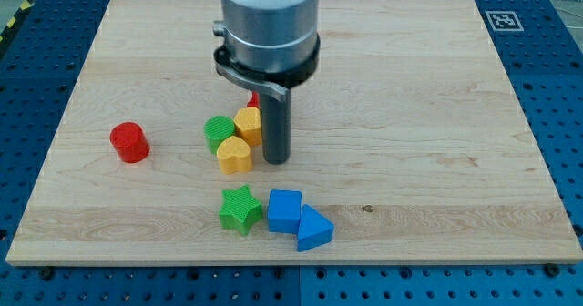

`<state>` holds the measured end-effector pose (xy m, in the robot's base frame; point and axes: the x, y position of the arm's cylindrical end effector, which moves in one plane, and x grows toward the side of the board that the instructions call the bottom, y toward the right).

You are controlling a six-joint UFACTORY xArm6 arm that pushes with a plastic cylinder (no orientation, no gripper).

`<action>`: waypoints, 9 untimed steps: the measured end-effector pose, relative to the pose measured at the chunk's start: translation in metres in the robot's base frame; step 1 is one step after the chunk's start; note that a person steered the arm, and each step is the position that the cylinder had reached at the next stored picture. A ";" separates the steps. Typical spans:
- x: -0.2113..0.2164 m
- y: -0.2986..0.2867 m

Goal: Move the green circle to the left of the yellow hexagon

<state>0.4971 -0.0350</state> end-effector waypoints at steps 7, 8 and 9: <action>-0.039 -0.114; -0.039 -0.102; -0.051 -0.092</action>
<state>0.4462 -0.1266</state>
